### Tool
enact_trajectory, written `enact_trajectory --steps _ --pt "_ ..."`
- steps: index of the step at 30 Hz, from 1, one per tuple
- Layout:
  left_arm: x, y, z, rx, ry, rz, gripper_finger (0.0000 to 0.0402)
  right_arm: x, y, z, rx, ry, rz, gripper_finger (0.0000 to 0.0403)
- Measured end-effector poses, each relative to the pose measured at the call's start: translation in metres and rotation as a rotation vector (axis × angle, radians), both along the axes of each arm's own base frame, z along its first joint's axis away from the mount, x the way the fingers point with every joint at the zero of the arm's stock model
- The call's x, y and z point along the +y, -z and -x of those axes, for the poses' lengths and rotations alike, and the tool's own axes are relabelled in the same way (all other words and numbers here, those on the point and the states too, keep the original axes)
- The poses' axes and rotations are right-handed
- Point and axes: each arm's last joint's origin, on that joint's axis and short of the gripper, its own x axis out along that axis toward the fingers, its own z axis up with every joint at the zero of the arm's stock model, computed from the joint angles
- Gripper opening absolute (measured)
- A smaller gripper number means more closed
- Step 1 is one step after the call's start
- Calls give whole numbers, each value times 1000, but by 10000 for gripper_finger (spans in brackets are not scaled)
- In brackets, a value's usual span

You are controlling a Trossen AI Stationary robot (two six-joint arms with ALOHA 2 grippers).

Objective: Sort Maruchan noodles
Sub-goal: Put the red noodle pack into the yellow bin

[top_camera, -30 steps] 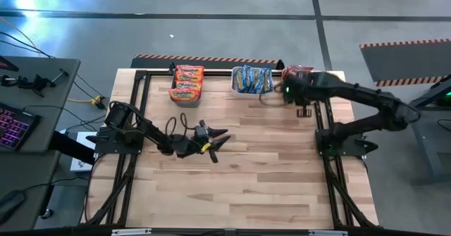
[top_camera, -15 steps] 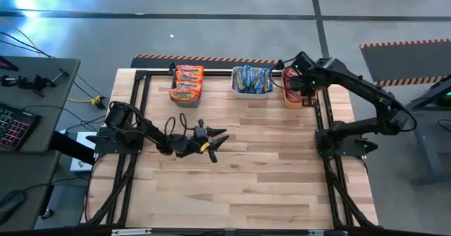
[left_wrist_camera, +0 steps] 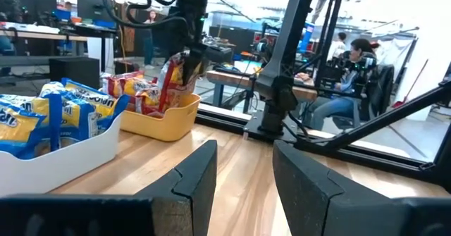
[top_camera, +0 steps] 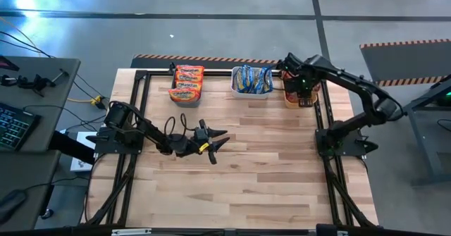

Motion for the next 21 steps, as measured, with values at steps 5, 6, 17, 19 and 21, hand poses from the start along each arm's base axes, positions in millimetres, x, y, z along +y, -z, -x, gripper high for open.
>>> enact_trajectory --steps 5,6,17,19,21 --pt "0 0 0 1 -1 0 126 -4 2 2 -32 22 -35 92" --pt "0 0 0 1 -1 0 126 -4 2 3 -36 24 -39 92" --pt "0 0 0 -2 0 7 126 -6 2 2 -69 25 -49 92" --pt "0 0 0 -2 -1 7 126 -8 4 2 -64 32 -58 92" --pt "0 0 0 -2 -1 7 126 -10 8 1 -58 41 -76 92"
